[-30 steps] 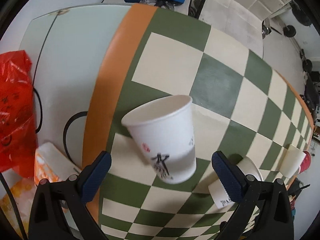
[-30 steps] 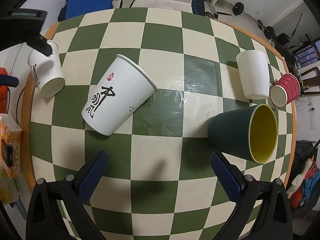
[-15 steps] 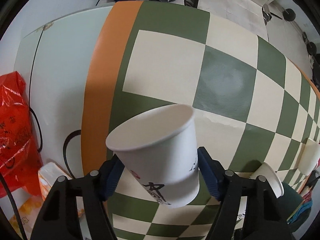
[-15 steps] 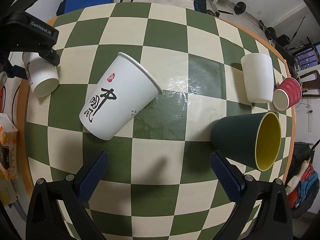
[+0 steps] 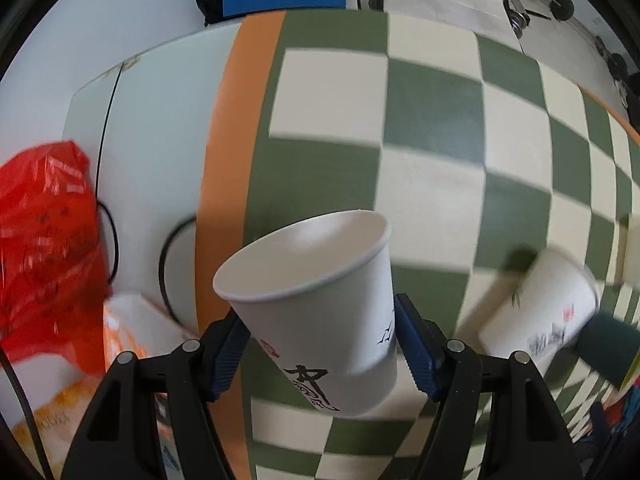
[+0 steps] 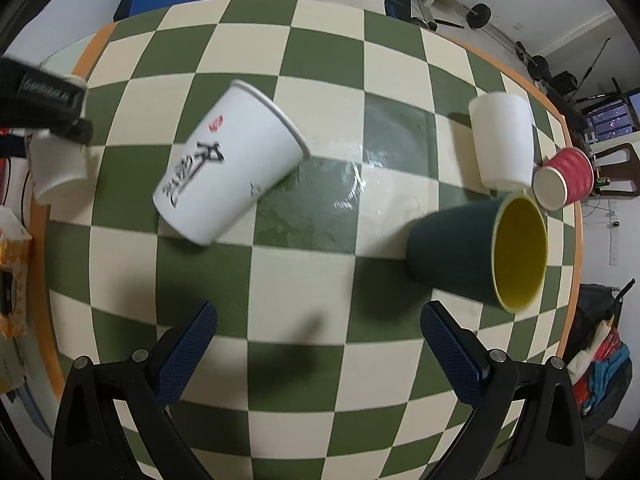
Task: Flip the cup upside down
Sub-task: 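Carry the white cup upright in the left gripper over the table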
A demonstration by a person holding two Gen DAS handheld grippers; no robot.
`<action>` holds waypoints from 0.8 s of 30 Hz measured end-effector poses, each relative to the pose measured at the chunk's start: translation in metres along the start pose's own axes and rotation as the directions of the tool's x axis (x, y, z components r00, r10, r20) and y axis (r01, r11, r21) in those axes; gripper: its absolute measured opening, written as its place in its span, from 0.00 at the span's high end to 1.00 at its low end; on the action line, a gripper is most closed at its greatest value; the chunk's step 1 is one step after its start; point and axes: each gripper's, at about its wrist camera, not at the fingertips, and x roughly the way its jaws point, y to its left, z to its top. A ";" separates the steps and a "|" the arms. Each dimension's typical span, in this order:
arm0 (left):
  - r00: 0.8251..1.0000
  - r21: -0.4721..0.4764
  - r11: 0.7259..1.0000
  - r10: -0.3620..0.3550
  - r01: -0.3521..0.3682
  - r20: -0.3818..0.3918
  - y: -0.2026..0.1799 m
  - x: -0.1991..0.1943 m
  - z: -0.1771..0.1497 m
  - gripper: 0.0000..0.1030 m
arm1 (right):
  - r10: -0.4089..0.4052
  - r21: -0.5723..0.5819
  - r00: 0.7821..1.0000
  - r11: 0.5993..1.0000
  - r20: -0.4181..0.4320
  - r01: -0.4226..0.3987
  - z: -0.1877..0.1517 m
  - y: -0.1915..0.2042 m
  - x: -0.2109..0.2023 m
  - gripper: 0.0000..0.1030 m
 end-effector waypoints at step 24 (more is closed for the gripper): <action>0.994 0.143 0.986 -0.072 0.084 -0.085 -0.112 -0.037 -0.357 0.34 | 0.045 -0.027 0.995 0.998 -0.094 -0.048 -0.169 -0.113 0.011 0.00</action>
